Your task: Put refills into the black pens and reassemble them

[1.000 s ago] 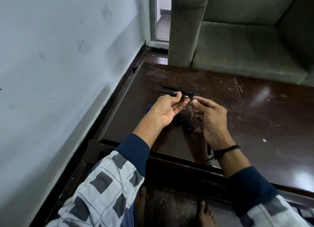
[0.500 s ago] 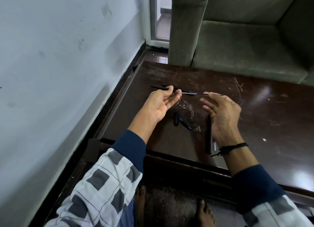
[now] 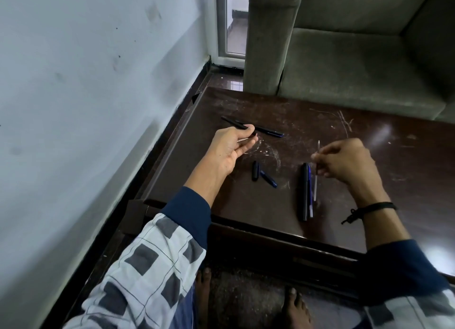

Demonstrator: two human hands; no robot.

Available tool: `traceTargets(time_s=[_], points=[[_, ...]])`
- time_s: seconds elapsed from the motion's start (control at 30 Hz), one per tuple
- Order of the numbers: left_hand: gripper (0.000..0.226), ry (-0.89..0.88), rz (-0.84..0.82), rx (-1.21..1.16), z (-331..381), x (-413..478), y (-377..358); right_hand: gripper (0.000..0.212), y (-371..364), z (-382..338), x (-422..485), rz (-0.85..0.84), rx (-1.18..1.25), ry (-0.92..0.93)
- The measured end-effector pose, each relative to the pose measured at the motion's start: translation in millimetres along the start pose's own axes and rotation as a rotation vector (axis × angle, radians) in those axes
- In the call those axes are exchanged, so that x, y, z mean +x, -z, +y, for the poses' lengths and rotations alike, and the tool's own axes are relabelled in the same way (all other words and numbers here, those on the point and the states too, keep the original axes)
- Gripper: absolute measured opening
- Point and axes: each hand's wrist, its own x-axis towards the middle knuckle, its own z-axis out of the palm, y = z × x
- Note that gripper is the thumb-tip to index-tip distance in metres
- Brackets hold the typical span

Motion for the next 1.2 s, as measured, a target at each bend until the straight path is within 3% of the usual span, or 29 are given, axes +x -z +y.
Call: traceTargets(time_s=[0.23,0.37,0.5,0.63,0.77,1.03,1.2], points=[[0.013,0.005,0.03,0.018,2,1,2,0.012,-3,3,2,-0.034,-0.425,-0.123],[0.011,0.003,0.041,0.001,4,1,4,0.025,-7,3,3,-0.077,-0.467,-0.138],[0.015,0.0,0.041,-0.021,7,0,5,0.017,-6,4,3,-0.043,-0.524,-0.104],[0.012,-0.039,0.056,-0.022,18,2,13,0.006,-12,-3,-5,0.032,-0.437,0.106],[0.009,-0.135,0.107,-0.013,38,7,29,0.006,-46,-27,-35,-0.147,-0.28,0.389],[0.008,-0.171,0.119,-0.053,48,10,41,0.046,-126,-37,-84,-0.371,-0.523,0.891],[0.009,-0.174,0.1,-0.046,46,8,41,0.041,-146,-42,-89,-0.339,-0.608,0.988]])
